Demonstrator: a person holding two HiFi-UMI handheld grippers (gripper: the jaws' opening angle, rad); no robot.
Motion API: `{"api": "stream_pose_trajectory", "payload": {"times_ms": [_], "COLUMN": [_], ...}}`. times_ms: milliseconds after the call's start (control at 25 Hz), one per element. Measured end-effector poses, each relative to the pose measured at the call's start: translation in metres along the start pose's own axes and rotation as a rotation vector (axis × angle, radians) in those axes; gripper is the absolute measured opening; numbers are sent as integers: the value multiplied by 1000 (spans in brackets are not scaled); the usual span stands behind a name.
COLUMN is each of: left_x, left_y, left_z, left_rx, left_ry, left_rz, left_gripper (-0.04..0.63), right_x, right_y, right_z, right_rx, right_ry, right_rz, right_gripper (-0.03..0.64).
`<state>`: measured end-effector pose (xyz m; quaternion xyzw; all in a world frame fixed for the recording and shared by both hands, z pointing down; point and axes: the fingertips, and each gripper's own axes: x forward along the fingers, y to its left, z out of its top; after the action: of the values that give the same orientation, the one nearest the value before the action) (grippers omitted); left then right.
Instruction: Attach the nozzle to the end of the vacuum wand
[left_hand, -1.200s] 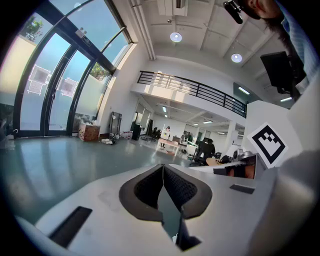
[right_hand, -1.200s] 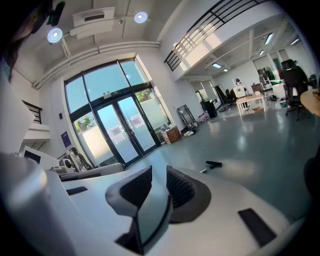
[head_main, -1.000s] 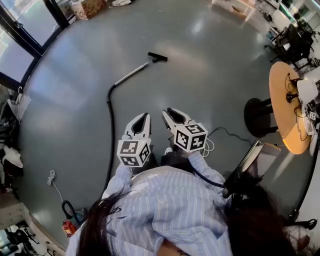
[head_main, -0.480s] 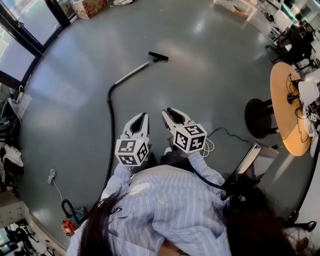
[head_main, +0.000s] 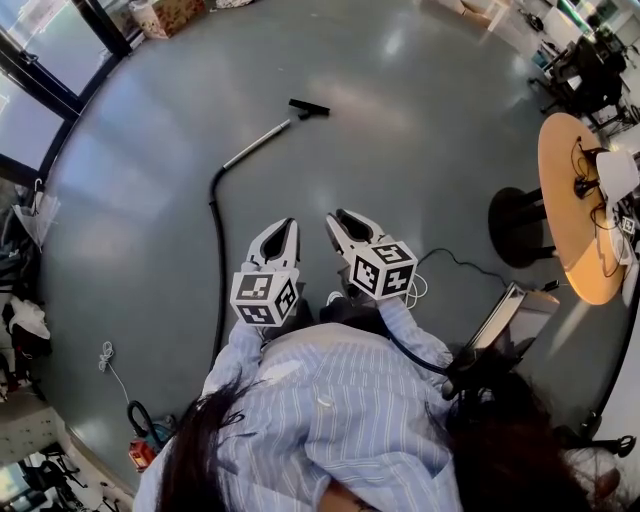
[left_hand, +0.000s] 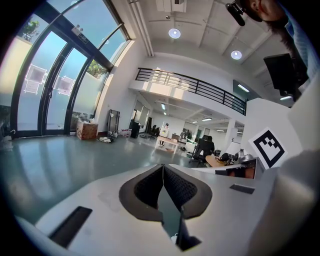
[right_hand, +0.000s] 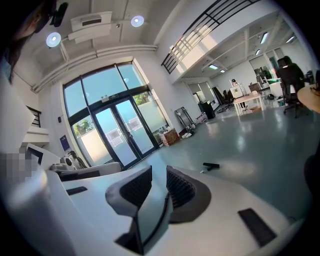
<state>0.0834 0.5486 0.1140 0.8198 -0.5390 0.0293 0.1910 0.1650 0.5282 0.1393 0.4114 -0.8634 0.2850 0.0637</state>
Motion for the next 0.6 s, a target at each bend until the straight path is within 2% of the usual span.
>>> {"api": "stream_pose_trajectory", "payload": {"times_ms": [200, 320, 600], "left_x": [18, 24, 30], "left_y": [-13, -17, 8], "left_z": [-5, -11, -22], "left_rx": [-9, 4, -40], "left_ry": [2, 7, 46], "left_rz": [11, 44, 125], "left_gripper": [6, 6, 6], "right_x": [-7, -14, 3], "right_y": [-23, -36, -51], "right_z": [-1, -3, -13], "right_rx": [7, 19, 69], "right_ry": [16, 27, 71], "right_rz": [3, 8, 39], "right_gripper": [94, 94, 94]}}
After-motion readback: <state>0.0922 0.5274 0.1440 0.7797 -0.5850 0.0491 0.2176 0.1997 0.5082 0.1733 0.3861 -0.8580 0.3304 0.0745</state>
